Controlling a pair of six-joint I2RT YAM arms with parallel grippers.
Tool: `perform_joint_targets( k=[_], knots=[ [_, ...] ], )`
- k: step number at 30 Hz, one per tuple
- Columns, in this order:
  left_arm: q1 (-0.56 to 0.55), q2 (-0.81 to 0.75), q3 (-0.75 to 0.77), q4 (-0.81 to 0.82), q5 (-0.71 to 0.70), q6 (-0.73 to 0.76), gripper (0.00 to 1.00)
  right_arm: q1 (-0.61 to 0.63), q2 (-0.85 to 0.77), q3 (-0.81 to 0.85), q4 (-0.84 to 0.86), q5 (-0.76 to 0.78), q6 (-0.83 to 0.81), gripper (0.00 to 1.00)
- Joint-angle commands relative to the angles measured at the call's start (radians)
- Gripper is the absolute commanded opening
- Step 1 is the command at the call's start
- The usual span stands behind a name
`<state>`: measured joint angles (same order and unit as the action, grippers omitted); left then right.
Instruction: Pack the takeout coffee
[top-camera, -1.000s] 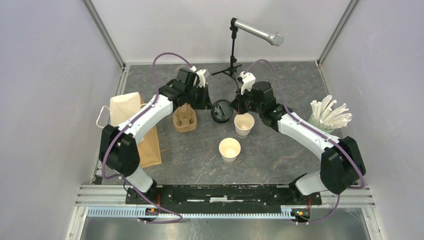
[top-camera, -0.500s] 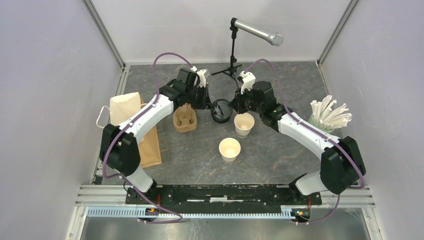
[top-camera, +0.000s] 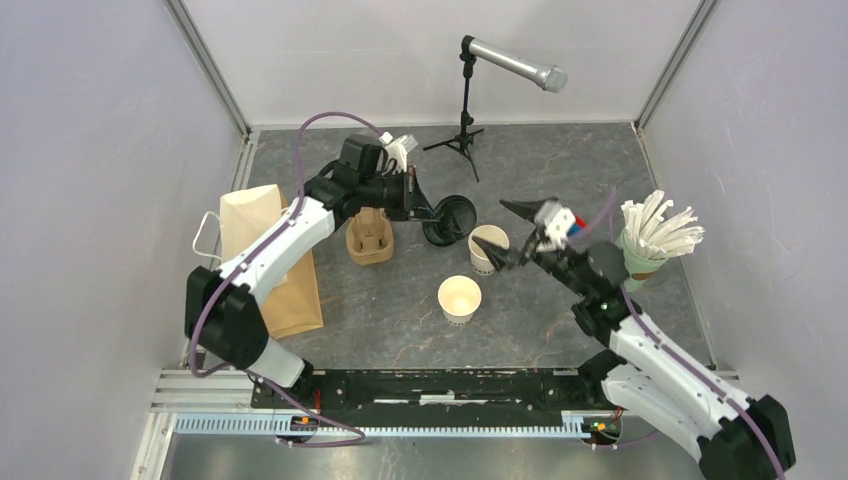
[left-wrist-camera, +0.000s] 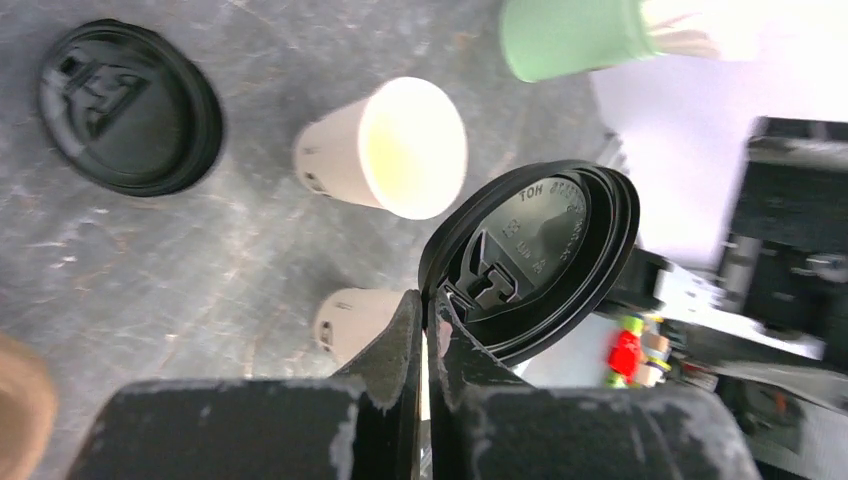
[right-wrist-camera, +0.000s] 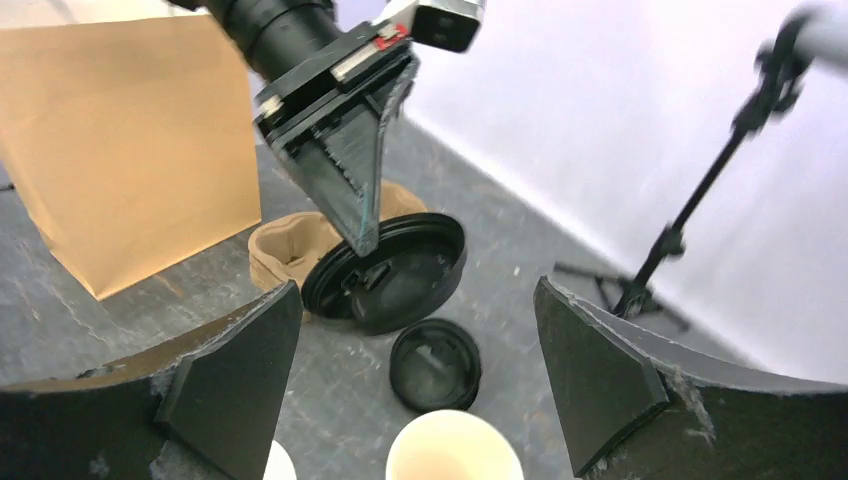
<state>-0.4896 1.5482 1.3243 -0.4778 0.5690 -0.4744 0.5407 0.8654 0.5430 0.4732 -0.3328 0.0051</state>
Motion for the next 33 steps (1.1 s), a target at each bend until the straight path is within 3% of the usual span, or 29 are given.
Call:
perform_joint_targets(
  k=[1, 3, 6, 10, 17, 21, 29, 33],
  knots=[
    [0.014, -0.104, -0.053, 0.163, 0.228, -0.181, 0.02, -0.001, -0.114, -0.189, 0.416, -0.208, -0.213, 0.94],
    [0.014, -0.139, -0.111, 0.308, 0.298, -0.311, 0.02, -0.001, -0.154, -0.248, 0.514, -0.293, -0.266, 0.95],
    [0.011, -0.179, -0.194, 0.541, 0.377, -0.505, 0.02, -0.001, -0.179, -0.308, 0.678, -0.282, -0.265, 0.98],
    [-0.014, -0.22, -0.265, 0.711, 0.405, -0.672, 0.02, -0.001, -0.133, -0.281, 0.719, -0.311, -0.285, 0.98],
    [-0.109, -0.225, -0.289, 0.769, 0.418, -0.751, 0.02, 0.002, -0.035, -0.247, 0.854, -0.348, -0.275, 0.98],
    [-0.127, -0.234, -0.303, 0.77, 0.406, -0.754, 0.02, 0.005, -0.048, -0.269, 0.892, -0.255, -0.306, 0.98],
    [-0.148, -0.226, -0.311, 0.77, 0.392, -0.756, 0.02, 0.006, -0.056, -0.269, 0.883, -0.294, -0.325, 0.93],
    [-0.152, -0.221, -0.313, 0.77, 0.393, -0.755, 0.02, 0.006, -0.049, -0.257, 0.87, -0.349, -0.317, 0.96]
  ],
)
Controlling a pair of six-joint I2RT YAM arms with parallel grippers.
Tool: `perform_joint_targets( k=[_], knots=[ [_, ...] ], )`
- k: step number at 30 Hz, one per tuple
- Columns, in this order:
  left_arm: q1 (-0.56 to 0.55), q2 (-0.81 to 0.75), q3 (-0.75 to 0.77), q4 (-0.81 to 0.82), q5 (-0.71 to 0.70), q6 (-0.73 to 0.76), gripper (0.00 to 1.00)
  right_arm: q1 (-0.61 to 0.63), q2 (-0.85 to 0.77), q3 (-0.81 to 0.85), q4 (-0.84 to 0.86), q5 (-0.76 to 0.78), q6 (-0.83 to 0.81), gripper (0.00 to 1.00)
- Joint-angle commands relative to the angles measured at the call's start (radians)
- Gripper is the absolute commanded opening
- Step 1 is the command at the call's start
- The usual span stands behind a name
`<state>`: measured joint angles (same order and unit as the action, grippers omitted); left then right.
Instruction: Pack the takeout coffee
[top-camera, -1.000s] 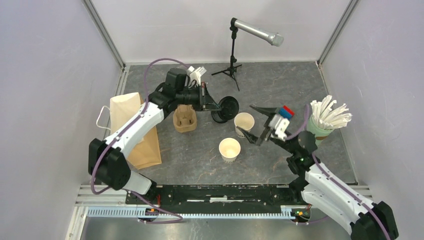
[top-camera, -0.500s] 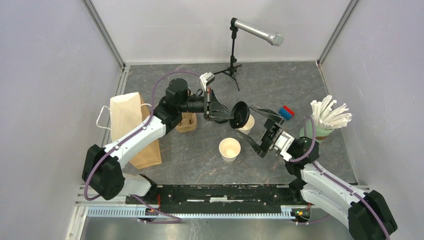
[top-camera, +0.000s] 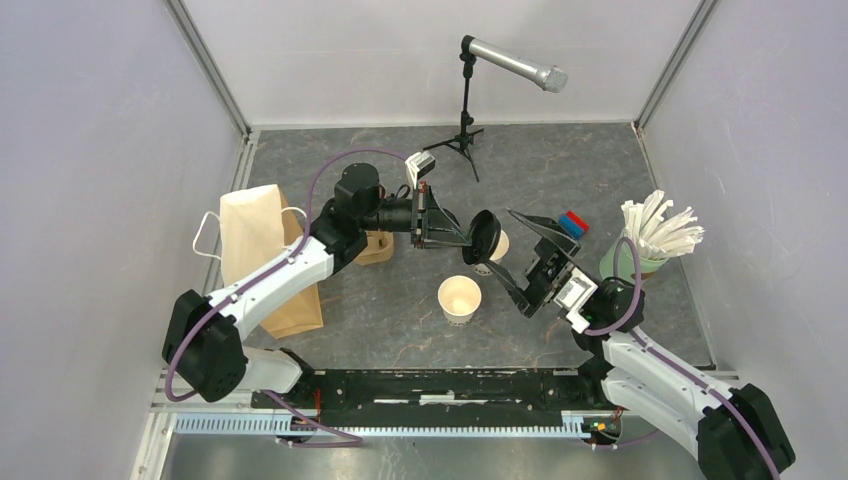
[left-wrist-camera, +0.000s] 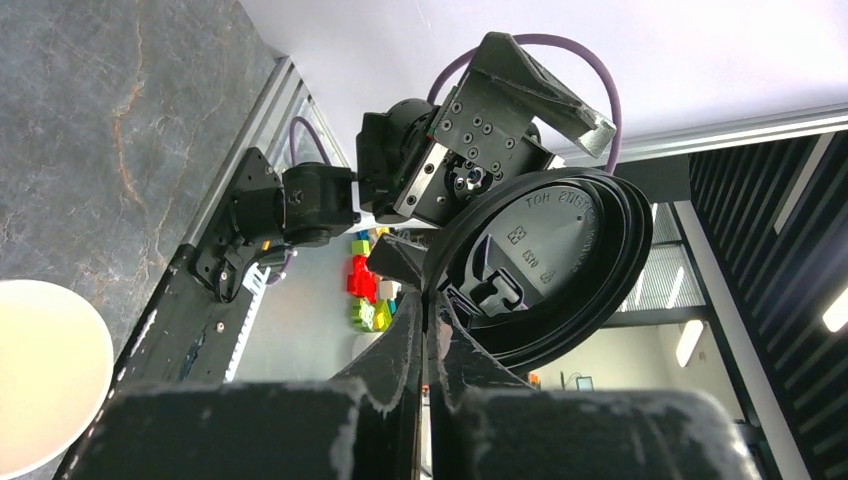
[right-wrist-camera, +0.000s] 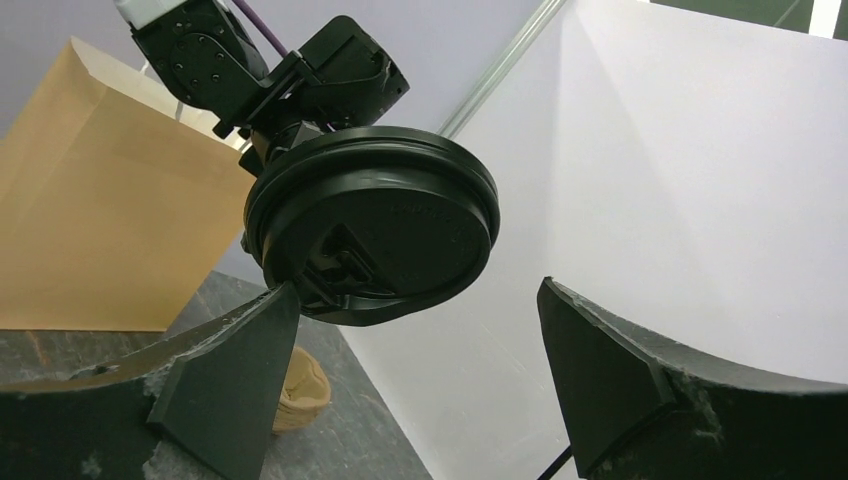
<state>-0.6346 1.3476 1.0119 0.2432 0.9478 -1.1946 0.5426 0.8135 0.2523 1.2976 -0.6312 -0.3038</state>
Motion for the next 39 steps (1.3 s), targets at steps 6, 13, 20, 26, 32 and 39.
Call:
perform_joint_targets(
  k=[6, 13, 20, 26, 32, 39],
  knots=[
    [-0.008, -0.018, -0.004, 0.05, 0.008, -0.034, 0.02, 0.007, 0.002, 0.048, 0.011, -0.067, -0.016, 0.98],
    [-0.017, -0.021, -0.009, 0.049, -0.001, -0.036, 0.02, 0.028, 0.005, 0.069, -0.061, -0.092, -0.054, 0.98],
    [-0.018, -0.027, -0.004, 0.052, -0.01, -0.045, 0.02, 0.048, -0.024, 0.076, -0.195, -0.078, -0.14, 0.98],
    [-0.018, -0.025, -0.01, 0.12, -0.026, -0.098, 0.02, 0.057, -0.064, 0.047, -0.231, -0.045, -0.164, 0.98],
    [-0.018, -0.031, -0.035, 0.217, -0.054, -0.178, 0.02, 0.08, -0.074, 0.032, -0.203, 0.044, -0.172, 0.98],
    [-0.021, -0.041, -0.054, 0.22, -0.079, -0.183, 0.02, 0.107, -0.045, 0.047, -0.164, 0.083, -0.168, 0.98]
  ],
)
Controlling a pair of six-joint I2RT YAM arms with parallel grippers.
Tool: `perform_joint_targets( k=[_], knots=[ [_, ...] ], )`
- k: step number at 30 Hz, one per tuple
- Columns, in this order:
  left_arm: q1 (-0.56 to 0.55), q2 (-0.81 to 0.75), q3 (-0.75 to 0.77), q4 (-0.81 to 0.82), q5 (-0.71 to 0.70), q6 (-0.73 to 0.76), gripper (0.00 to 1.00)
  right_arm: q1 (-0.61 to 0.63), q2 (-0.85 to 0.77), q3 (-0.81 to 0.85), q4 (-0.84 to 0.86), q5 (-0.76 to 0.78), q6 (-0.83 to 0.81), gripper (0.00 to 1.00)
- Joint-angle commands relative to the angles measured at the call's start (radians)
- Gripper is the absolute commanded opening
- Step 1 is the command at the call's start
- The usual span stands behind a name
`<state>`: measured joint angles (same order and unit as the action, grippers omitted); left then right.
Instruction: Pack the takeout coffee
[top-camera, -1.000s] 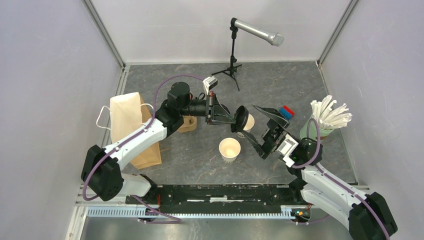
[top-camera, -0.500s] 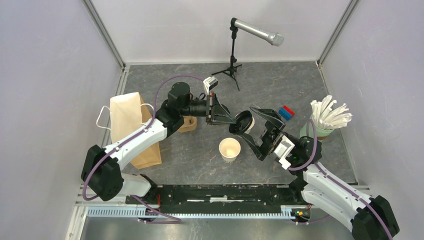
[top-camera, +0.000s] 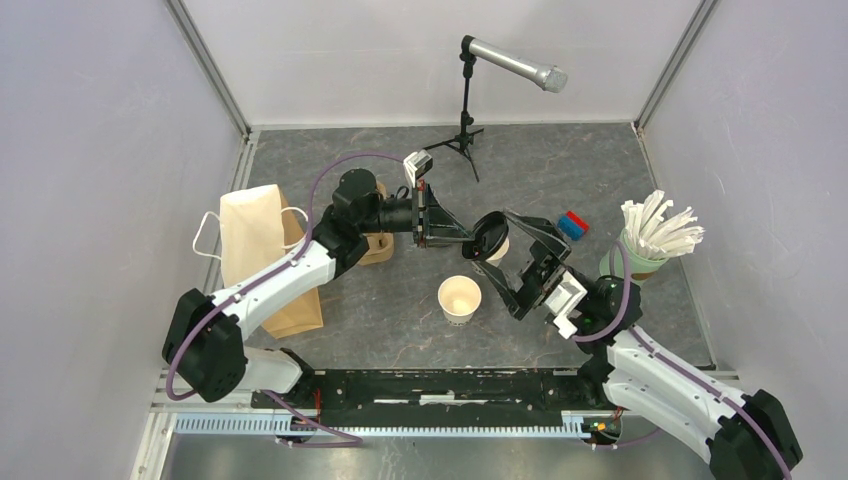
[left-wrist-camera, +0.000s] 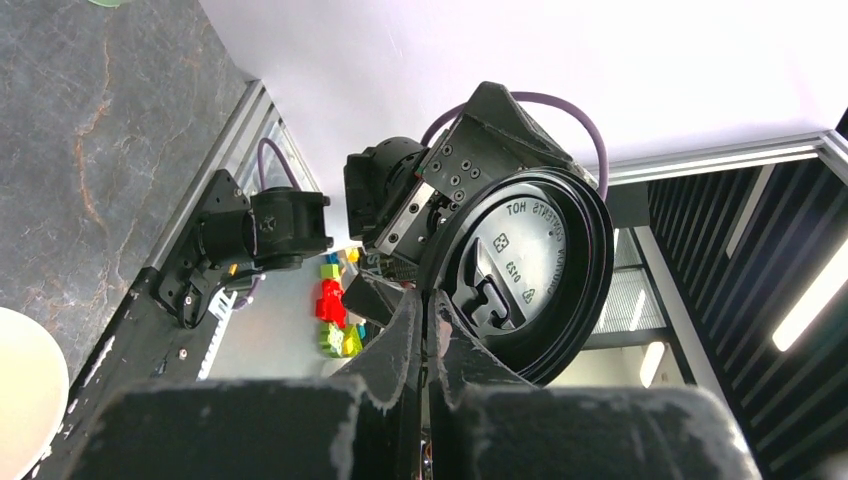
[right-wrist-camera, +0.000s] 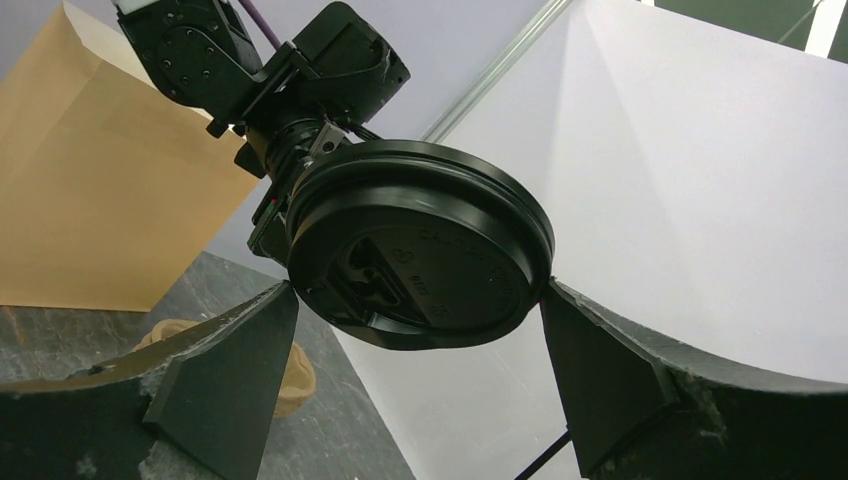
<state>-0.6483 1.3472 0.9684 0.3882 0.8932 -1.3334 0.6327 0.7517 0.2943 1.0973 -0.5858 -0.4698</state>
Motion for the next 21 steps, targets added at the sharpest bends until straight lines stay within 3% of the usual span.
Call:
perform_joint_targets(
  k=[1, 12, 14, 16, 21],
  knots=[
    [-0.009, -0.041, -0.014, 0.074, -0.029, -0.046, 0.02, 0.02, 0.023, 0.007, 0.046, 0.04, 0.003, 0.98],
    [-0.02, -0.043, -0.031, 0.072, -0.056, -0.035, 0.02, 0.048, 0.053, -0.006, 0.13, 0.097, 0.04, 0.82],
    [-0.021, -0.053, -0.039, 0.067, -0.07, -0.018, 0.13, 0.048, 0.042, -0.01, 0.111, 0.111, 0.046, 0.81],
    [-0.018, -0.072, -0.032, 0.005, -0.093, 0.049, 0.3, 0.048, 0.021, -0.008, 0.056, 0.145, 0.065, 0.8],
    [-0.016, -0.147, 0.098, -0.486, -0.287, 0.416, 0.56, 0.048, -0.09, 0.034, -0.282, 0.252, 0.157, 0.8]
  ],
)
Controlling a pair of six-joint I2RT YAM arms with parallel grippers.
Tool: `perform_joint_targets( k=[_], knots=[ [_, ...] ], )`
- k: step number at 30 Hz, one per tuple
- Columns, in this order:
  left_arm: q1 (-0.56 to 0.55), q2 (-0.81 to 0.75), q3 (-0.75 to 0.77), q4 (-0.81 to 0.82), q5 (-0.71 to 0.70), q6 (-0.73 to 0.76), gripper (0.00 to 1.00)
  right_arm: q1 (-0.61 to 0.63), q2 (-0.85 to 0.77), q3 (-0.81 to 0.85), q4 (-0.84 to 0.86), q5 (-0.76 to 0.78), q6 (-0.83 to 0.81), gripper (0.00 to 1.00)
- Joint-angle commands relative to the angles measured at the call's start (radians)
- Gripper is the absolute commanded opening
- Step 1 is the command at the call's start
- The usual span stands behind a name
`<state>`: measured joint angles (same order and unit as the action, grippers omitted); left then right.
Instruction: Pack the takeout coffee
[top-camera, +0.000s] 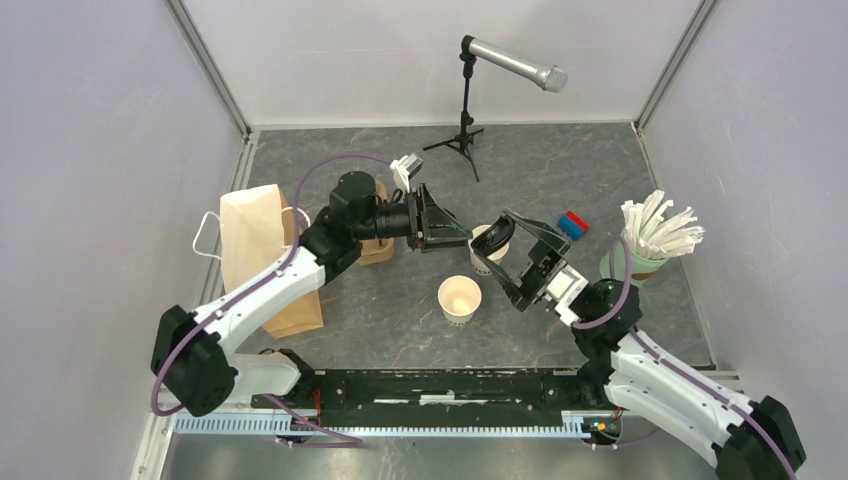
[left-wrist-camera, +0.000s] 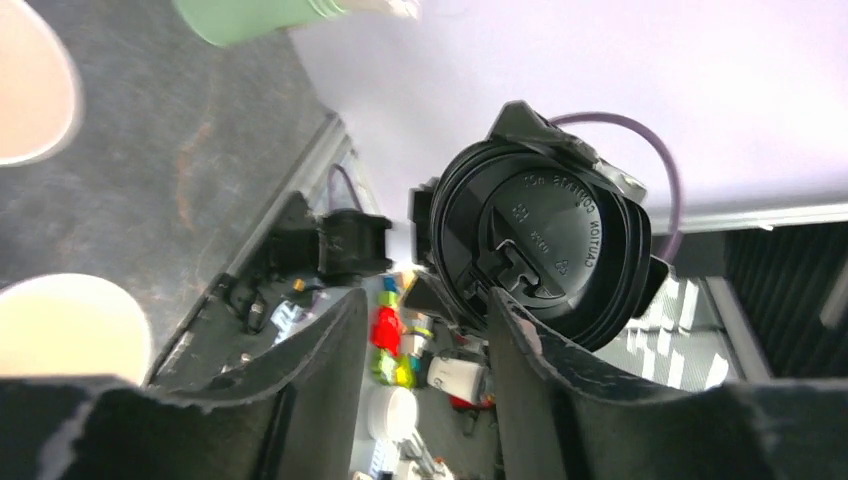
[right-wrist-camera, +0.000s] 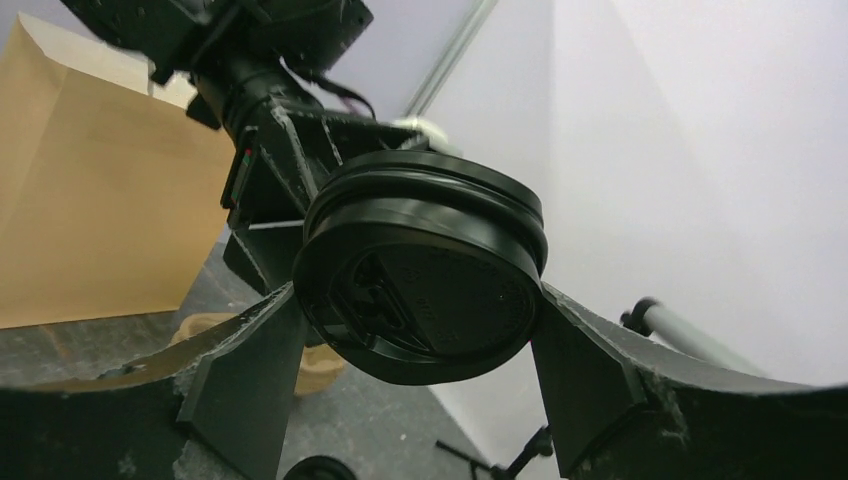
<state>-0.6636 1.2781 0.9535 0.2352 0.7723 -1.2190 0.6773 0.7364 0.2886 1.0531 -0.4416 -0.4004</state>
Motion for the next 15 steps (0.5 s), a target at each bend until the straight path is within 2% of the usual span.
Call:
perform_joint_targets(
  k=[1, 4, 7, 11, 15],
  knots=[
    [-0.001, -0.091, 0.138, -0.423, -0.241, 0.353, 0.59, 0.004, -0.095, 0.054, -0.323, 0.126, 0.104, 0.8],
    [0.002, -0.141, 0.167, -0.575, -0.421, 0.466, 0.64, 0.003, -0.119, 0.126, -0.57, 0.172, 0.155, 0.79],
    [0.002, -0.192, 0.147, -0.64, -0.545, 0.519, 0.66, 0.004, -0.101, 0.218, -0.818, 0.256, 0.234, 0.78],
    [0.002, -0.23, 0.087, -0.659, -0.556, 0.545, 0.66, 0.004, -0.048, 0.343, -1.133, 0.422, 0.355, 0.79],
    [0.002, -0.221, 0.048, -0.672, -0.489, 0.556, 0.65, 0.004, 0.07, 0.487, -1.401, 0.446, 0.467, 0.8]
  ],
)
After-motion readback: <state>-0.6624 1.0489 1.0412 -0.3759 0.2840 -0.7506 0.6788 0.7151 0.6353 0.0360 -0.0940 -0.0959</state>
